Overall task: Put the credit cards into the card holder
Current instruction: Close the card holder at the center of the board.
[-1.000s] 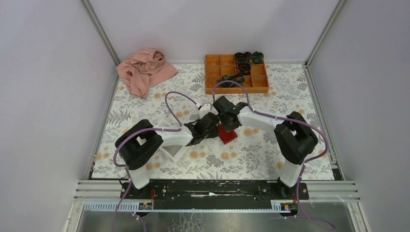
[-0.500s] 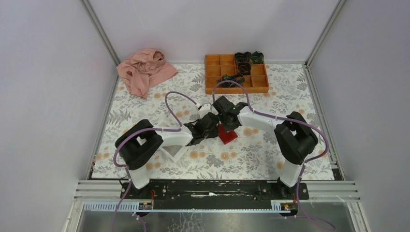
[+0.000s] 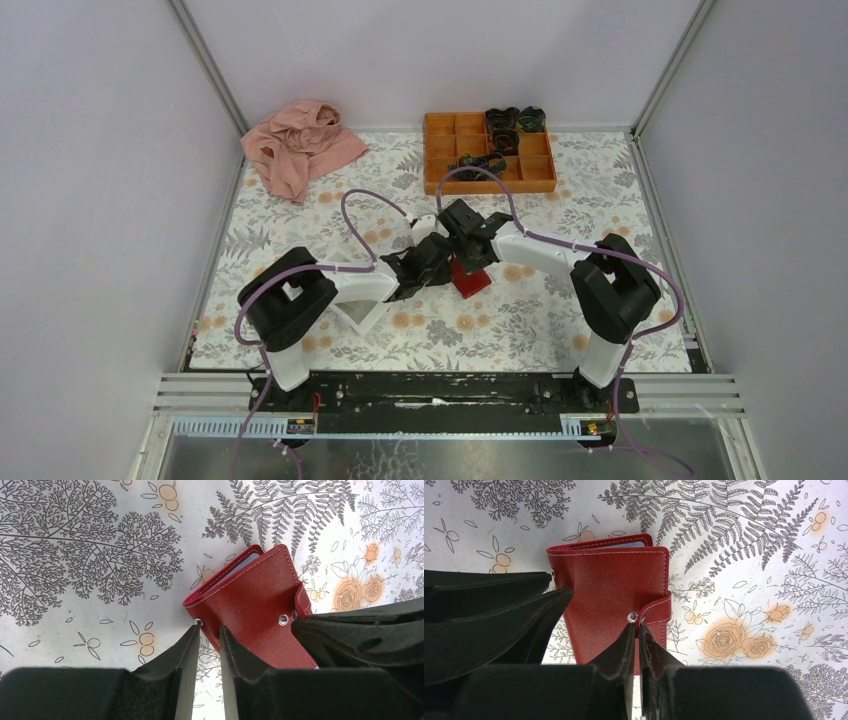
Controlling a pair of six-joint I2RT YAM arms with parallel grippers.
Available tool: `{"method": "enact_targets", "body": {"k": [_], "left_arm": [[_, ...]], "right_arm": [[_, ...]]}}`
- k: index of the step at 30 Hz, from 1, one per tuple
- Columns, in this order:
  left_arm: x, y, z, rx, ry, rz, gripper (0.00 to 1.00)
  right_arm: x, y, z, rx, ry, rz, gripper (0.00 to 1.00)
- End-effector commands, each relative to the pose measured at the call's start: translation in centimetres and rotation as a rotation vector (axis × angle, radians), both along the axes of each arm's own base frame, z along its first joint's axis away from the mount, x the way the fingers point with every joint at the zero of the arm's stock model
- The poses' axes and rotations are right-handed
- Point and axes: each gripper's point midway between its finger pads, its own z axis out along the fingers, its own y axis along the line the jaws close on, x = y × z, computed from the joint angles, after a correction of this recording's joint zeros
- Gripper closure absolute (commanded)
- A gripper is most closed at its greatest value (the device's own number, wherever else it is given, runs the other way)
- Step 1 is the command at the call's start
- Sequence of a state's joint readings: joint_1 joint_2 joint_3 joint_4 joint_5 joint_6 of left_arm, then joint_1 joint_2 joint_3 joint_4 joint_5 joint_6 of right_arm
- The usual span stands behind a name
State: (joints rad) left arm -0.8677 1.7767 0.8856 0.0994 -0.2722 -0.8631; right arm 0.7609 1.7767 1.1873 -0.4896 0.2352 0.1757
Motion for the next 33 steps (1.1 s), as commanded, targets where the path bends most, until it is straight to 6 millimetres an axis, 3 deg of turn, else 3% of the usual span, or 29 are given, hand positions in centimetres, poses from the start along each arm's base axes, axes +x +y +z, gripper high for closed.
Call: {"method": "enact_targets", "body": {"k": [1,33], "left_arm": [[0.2,-0.7,0.6,-0.037,-0.012,-0.006,0.72],[-0.1,-0.4,0.3,-0.037,-0.005,-0.002,0.72]], "right_arm": [[-0.4,1.4,1.6,0.051,-0.005,0.036,0.90],[-2.8,2.3,-1.8,0.066,0.117,0.054,0.91]]}}
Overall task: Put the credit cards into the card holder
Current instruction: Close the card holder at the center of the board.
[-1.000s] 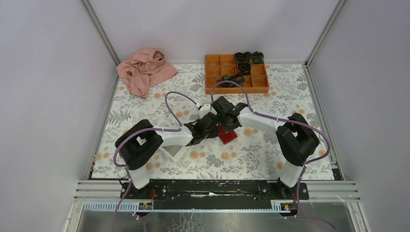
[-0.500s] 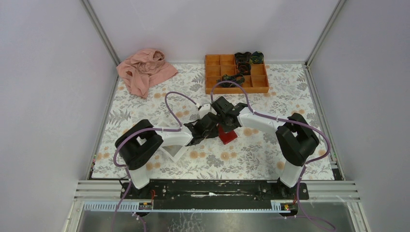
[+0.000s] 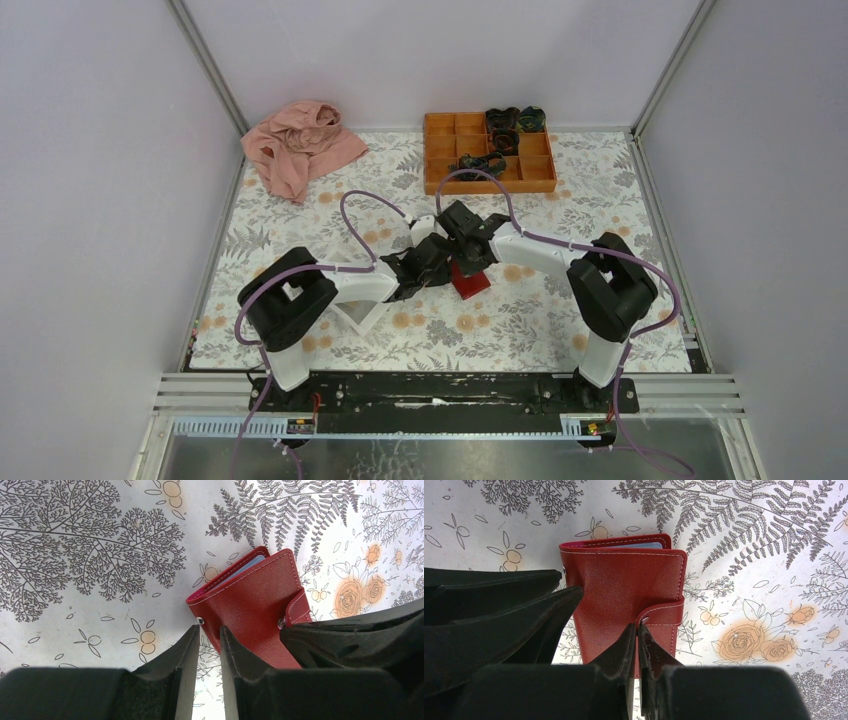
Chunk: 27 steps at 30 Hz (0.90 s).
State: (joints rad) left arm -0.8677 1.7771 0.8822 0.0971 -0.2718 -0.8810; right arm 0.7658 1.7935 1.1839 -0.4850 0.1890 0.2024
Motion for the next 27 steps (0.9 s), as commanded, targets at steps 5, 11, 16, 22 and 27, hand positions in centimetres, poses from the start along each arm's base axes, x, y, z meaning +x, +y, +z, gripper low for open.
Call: {"method": "enact_targets", "body": {"k": [5,11,16,22,27], "left_arm": [[-0.1,-0.4,0.4,-0.030,-0.014,-0.014,0.72],[-0.2,-0.2,0.3,-0.027,-0.012,-0.012,0.72],[-0.4,0.1,0.2,-0.025,-0.008,-0.007,0.73],[-0.5,0.6,0.3,-0.022,-0.012,0.007,0.72],[-0.5,0.9,0.6,-0.029,-0.020,0.022,0.72]], "right_arm": [[-2.3,1.2,-1.4,0.026,0.081,0.053,0.91],[-2.8,0.5,-2.2,0.019,0.089,0.029,0.92],[-2.5,0.4,-2.2,0.017,0.072,0.012,0.92],[-2.2,0.4,-2.0,0.047,0.077,-0.007,0.92],[-2.4,0.5,-2.2,0.059,0.093,-0.007,0.92]]}}
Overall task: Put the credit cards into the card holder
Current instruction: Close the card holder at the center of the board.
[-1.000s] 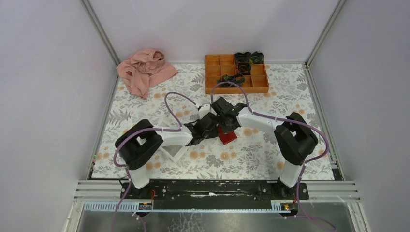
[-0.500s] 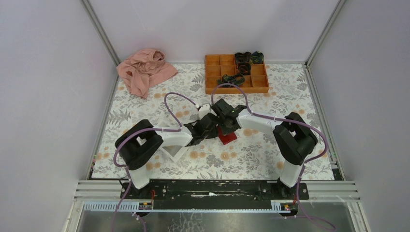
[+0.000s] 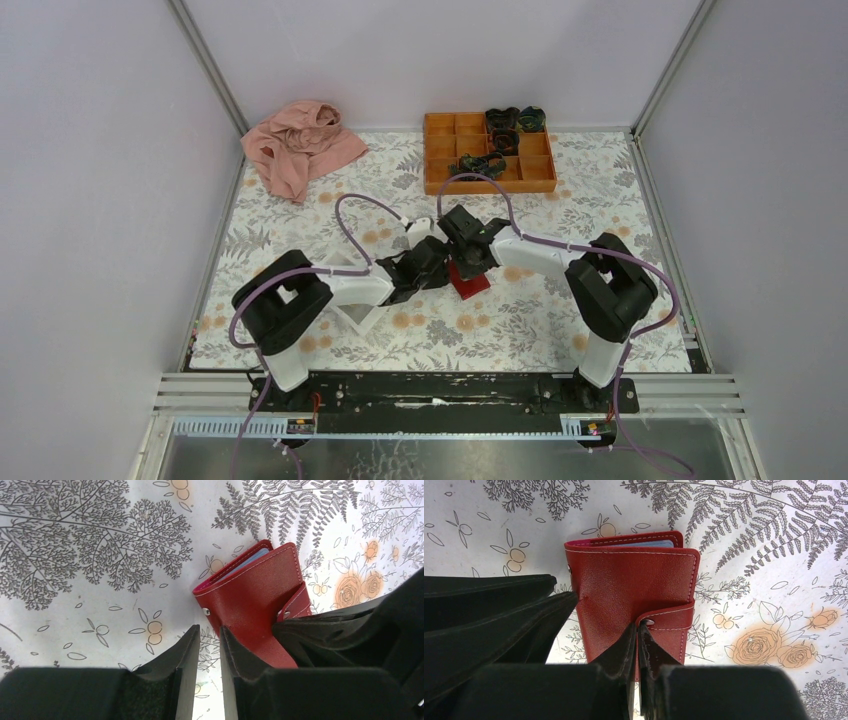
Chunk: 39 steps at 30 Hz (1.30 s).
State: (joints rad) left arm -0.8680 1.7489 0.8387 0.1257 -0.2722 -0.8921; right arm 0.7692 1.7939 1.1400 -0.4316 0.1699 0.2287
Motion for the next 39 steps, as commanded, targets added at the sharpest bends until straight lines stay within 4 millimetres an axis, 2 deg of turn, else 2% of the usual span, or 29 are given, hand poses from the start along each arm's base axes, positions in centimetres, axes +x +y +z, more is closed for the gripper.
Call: {"method": "enact_targets", "body": {"k": [1,14,25,39], "left_arm": [[0.0,0.4,0.7,-0.014,-0.019,0.017,0.72],[0.7,-0.4,3.8,-0.075,-0.095,-0.008,0.67],[0.9,-1.0,4.2,-0.070,-0.105,-0.035,0.67],[1.2,-1.4,4.1,-0.029,-0.099,-0.072,0.67]], "right_arm": [[-2.0,0.2,-1.2,0.040,0.089,0.007,0.92],[-2.4,1.0,-1.4,0.229,0.190,-0.036,0.92],[-2.1,1.5,-1.4,0.384,0.275,-0.077,0.92],[-2.1,1.4,-2.8,0.472,0.346,-0.135,0.91]]}}
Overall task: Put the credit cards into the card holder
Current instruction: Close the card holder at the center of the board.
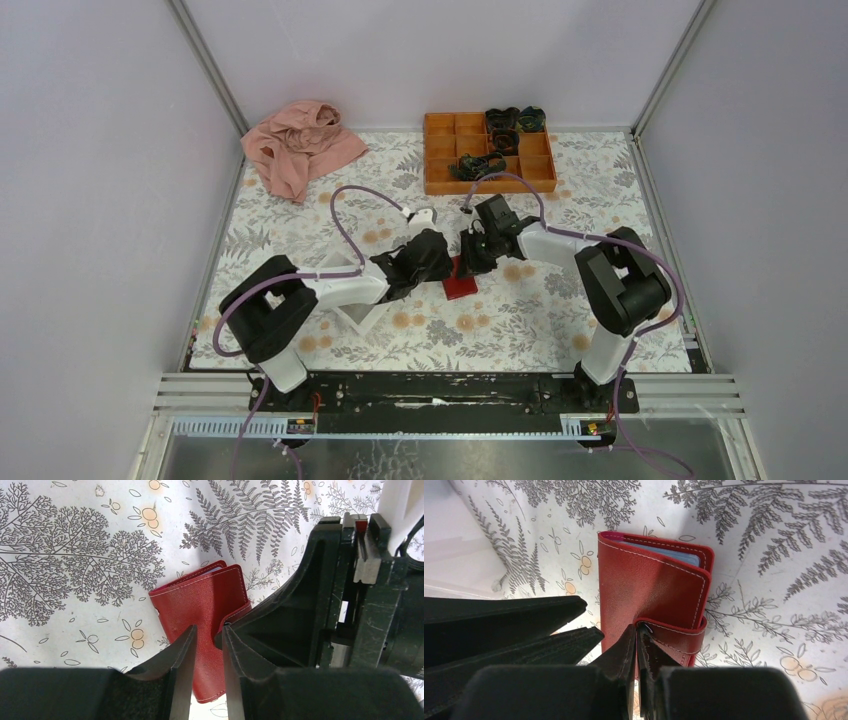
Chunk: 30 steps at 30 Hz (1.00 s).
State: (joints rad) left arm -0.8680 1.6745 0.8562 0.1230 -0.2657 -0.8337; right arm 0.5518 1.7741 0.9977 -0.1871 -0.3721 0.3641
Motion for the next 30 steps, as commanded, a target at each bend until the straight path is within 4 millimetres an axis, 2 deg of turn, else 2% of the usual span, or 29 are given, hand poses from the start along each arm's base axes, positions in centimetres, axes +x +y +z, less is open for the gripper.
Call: {"method": "enact_targets", "body": {"k": [1,11,30], "left_arm": [[0.6,-0.7,0.6,0.007,-0.026,-0.030,0.67],[1.0,-1.1,1.6,0.031,-0.041,-0.055,0.67],[0.7,-1.8,1.8,0.037,-0.033,-0.108,0.68]], "right_arm": [[-1.8,-0.6,-2.8,-0.011,0.104,-0.008,0.91],[-1.4,-0.5,-3.6,0.075,0.173,-0.054,0.91],[-1.0,-0.7,-5.2,0.181,0.269,-0.110,0.91]]}}
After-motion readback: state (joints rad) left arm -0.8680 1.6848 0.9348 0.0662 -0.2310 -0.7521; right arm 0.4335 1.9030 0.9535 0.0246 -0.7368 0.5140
